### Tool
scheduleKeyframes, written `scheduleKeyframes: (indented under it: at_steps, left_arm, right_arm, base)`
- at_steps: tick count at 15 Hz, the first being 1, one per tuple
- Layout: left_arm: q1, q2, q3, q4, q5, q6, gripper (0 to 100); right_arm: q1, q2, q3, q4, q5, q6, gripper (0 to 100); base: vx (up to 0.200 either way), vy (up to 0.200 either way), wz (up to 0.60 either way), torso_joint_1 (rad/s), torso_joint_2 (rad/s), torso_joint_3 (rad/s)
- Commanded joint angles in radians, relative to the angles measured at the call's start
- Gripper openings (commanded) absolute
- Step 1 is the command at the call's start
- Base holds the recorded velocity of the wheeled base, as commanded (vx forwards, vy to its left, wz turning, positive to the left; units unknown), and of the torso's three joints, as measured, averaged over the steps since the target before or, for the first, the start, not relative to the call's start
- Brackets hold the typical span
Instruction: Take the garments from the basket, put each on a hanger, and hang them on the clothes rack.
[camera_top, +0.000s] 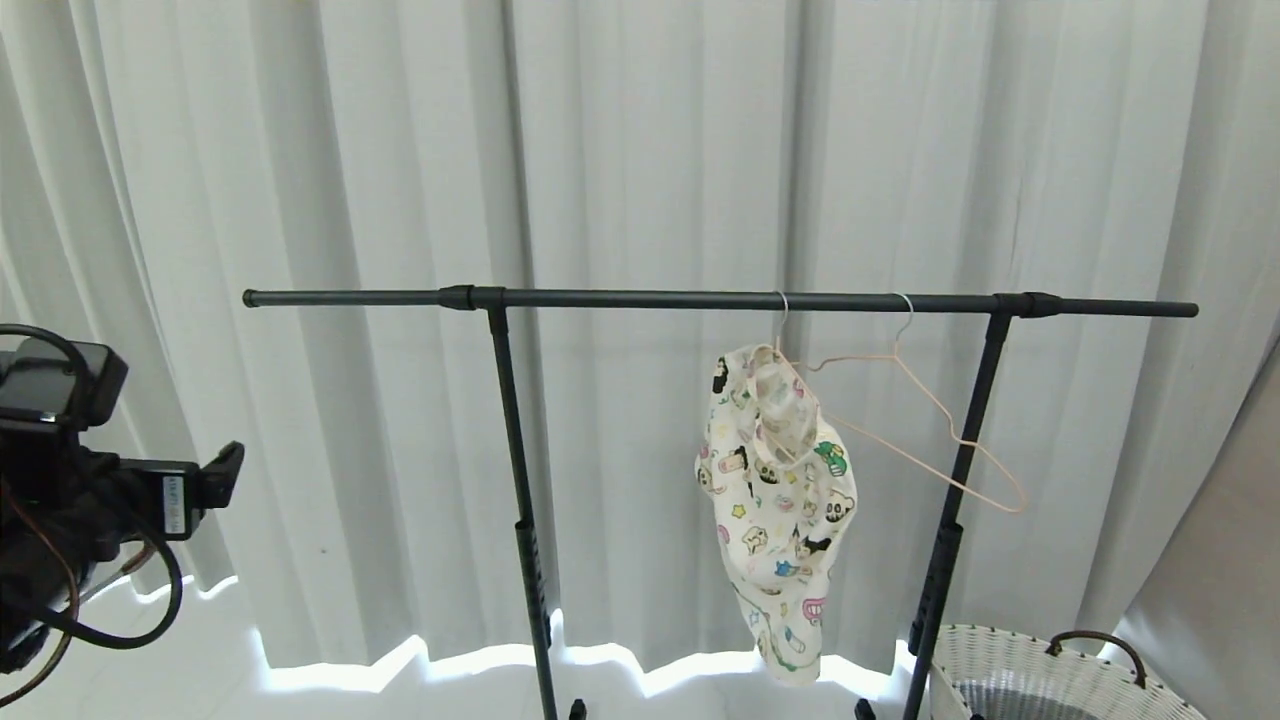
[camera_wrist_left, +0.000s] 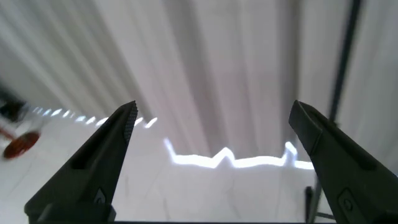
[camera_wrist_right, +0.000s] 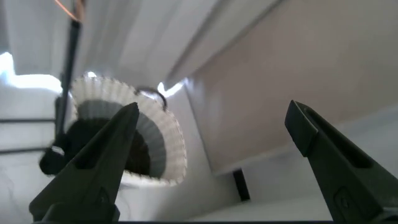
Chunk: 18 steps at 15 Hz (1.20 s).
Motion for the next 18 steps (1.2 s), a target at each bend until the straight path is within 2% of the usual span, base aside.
scheduleKeyframes:
  at_steps: [1,13,18]
  left_arm:
    - [0.074,-0.004,0.028,0.000,0.001,-0.005,100]
    - [0.080,-0.040,0.106,0.000,-0.004,-0.010,100]
    - [0.034,-0.070,0.135,0.000,-0.004,-0.011,100]
  right_arm:
    - [-0.061,-0.004,0.004,-0.008,0.000,-0.001,100]
    - [-0.079,-0.004,0.010,-0.049,0.000,-0.040,100]
    - [-0.079,-0.004,0.010,-0.049,0.000,-0.042,100]
  base:
    - [-0.200,0.000,0.00,0.007,0.01,-0.002]
    - [0.000,0.000,0.00,0.000,0.00,0.000]
    - [0.000,0.000,0.00,-0.192,0.44,0.231]
